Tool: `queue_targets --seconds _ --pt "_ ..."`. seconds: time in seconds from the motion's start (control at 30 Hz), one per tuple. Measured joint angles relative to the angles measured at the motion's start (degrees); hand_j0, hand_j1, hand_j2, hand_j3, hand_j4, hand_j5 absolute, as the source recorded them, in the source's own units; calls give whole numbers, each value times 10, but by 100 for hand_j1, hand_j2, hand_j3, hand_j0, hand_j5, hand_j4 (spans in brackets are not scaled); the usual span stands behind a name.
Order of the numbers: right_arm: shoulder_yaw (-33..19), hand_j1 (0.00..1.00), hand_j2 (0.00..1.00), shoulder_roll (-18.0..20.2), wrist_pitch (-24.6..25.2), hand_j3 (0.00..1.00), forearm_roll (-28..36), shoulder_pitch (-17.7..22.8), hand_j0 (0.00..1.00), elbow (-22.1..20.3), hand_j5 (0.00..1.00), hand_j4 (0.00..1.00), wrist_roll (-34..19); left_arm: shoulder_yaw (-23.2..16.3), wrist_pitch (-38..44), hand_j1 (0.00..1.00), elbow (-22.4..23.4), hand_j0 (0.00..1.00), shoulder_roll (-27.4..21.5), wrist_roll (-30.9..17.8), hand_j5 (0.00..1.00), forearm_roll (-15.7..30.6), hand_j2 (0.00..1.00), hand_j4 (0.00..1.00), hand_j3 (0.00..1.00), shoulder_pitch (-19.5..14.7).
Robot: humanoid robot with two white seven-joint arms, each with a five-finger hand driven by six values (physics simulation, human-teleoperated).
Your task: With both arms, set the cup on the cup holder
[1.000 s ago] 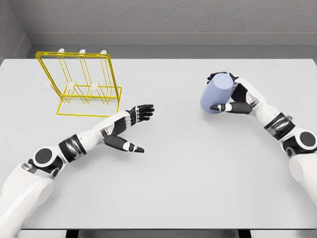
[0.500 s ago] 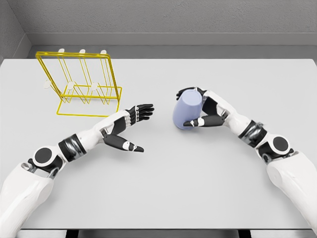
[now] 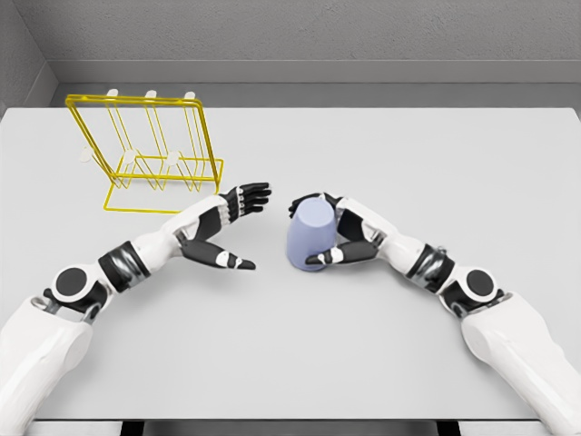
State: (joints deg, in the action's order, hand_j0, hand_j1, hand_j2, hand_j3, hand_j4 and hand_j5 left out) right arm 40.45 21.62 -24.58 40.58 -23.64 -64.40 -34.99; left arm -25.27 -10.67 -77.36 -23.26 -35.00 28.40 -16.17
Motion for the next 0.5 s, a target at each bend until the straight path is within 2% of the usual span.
queue_targets --seconds 0.03,0.1,0.2,0.5 --pt "2 71 71 -1 -1 71 0 0 71 0 71 71 0 4 0 100 4 100 1 0 100 0 100 100 100 0" --pt "4 78 78 -1 -1 78 0 -1 78 0 78 78 0 8 0 100 10 100 2 0 100 0 100 100 100 -1" --pt "5 100 100 -2 -3 100 -1 -2 100 0 100 100 0 12 0 100 16 100 2 0 100 0 100 100 100 -1" --pt "3 100 100 4 -14 100 -3 -5 100 0 100 100 0 13 2 100 25 100 8 0 100 0 100 100 100 -2"
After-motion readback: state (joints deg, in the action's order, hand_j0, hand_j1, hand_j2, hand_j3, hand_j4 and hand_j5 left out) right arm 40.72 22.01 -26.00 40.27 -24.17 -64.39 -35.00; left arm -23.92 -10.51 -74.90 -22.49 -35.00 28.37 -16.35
